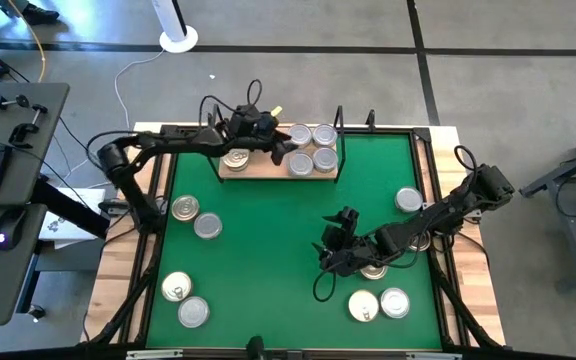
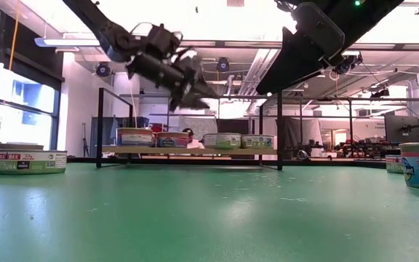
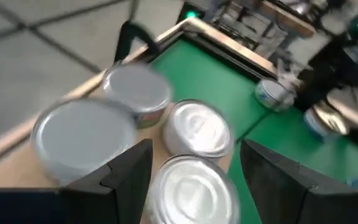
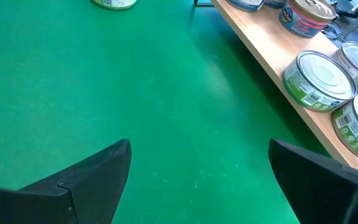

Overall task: Stack canned seafood by type on shelf
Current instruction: Put the green tuna can on the shelf and align with the other green tuna can

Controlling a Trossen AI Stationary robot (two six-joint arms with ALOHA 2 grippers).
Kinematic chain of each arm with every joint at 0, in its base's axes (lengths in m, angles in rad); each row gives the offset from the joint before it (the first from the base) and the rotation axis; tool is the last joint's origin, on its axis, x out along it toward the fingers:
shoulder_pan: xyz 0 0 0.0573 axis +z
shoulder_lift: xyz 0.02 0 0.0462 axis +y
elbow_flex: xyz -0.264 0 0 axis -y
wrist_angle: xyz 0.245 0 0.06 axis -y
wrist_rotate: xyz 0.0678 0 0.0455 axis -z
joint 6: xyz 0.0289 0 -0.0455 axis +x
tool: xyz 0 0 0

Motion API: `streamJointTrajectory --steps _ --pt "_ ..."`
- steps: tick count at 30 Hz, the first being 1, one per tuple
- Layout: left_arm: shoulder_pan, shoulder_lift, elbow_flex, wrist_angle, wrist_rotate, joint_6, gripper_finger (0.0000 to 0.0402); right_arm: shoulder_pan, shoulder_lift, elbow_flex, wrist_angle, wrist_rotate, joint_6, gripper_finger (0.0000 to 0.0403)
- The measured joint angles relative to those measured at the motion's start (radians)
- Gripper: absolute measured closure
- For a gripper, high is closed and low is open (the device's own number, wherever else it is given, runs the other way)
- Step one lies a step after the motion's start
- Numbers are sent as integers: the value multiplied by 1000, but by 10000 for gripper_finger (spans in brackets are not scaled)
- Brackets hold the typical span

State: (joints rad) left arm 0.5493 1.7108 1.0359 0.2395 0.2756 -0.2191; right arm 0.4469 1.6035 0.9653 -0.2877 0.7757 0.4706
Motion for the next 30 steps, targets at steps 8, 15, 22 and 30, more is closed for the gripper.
streamJointTrajectory --steps 8,15,22,30 --pt "-245 -81 0 -169 -47 317 244 -2 0 0 7 6 -6 29" --pt "-301 16 0 -206 -165 303 370 -2 0 0 18 8 -7 29" --pt "-248 90 0 -150 -282 318 387 -2 0 0 18 8 -9 29" --pt "-192 108 -1 -92 -316 328 400 -2 0 0 19 8 -8 29"
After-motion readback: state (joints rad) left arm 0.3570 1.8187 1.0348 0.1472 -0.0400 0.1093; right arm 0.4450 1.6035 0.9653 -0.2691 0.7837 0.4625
